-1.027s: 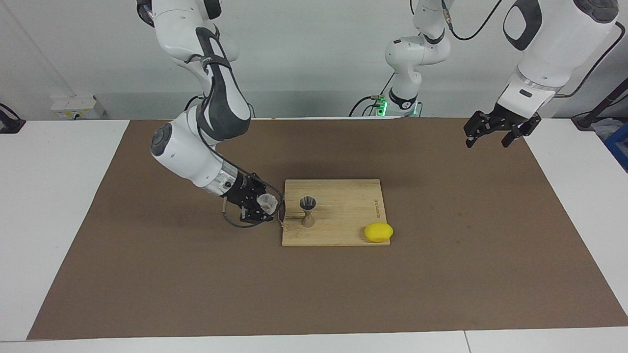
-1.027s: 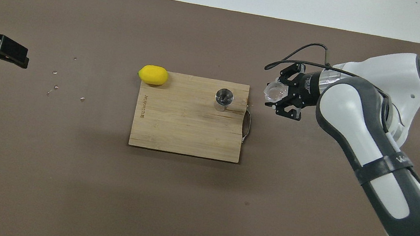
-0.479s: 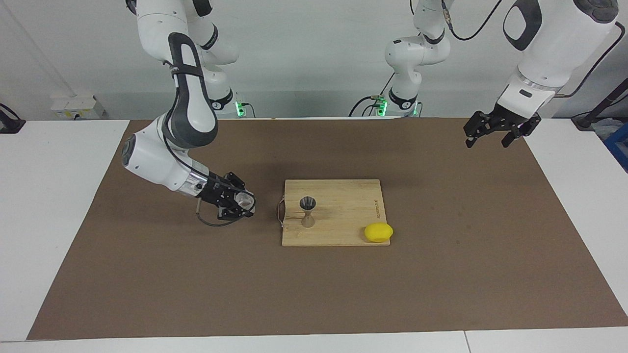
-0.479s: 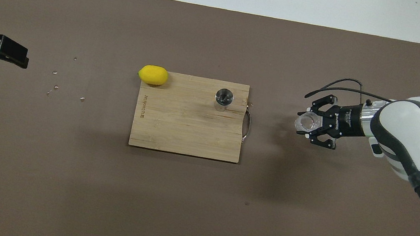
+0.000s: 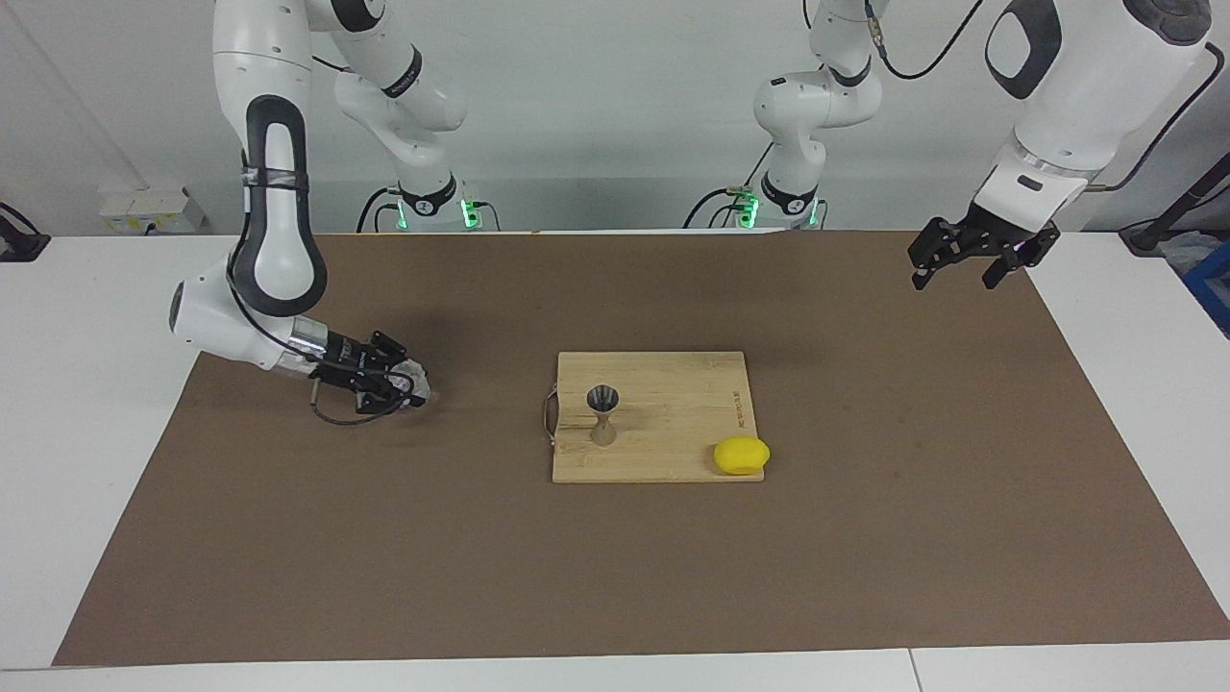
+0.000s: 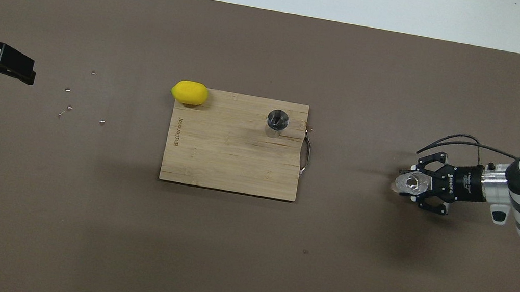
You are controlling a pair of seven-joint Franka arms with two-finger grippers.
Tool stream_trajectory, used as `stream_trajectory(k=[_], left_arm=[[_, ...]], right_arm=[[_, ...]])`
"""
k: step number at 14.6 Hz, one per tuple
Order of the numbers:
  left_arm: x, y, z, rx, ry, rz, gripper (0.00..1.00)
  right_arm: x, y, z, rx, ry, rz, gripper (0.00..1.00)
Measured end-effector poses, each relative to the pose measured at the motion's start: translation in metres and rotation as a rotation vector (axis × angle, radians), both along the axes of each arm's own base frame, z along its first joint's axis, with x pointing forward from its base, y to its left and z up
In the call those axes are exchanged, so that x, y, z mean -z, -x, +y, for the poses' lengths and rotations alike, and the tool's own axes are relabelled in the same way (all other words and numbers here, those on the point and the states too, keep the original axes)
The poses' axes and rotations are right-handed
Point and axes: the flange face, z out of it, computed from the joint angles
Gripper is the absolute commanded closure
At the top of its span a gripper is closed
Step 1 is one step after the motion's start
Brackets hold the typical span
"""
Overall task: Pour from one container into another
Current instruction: 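Lower the glass onto the table and open the right gripper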
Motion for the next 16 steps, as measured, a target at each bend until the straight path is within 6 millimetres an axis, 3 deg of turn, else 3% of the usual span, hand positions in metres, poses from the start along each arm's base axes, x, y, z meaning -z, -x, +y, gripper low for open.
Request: stream_trajectory(k=[6,7,8,9,14,16], left_arm=[[0.000,0.000,0.000,0.000,0.000,0.000,0.00],[0.000,0.000,0.000,0.000,0.000,0.000,0.00],[0.000,0.000,0.000,0.000,0.000,0.000,0.00],[0.000,0.000,0.000,0.000,0.000,0.000,0.00],[0.000,0.000,0.000,0.000,0.000,0.000,0.00],[0.000,0.000,0.000,0.000,0.000,0.000,0.00]], right_arm=[[0.013,0.008,-0.016,-0.002,-0.010,-0.008,1.00],[0.017,0.010,-0.019,0.002,-0.013,-0.005,0.58],[0.019,0.011,-0.021,0.004,-0.013,-0.003,0.06],[0.020,0.011,-0.022,0.007,-0.013,-0.001,0.00],[0.018,0.013,-0.026,-0.019,0.017,-0.005,0.00],[0.014,0.017,-0.039,-0.041,0.056,-0.004,0.00]])
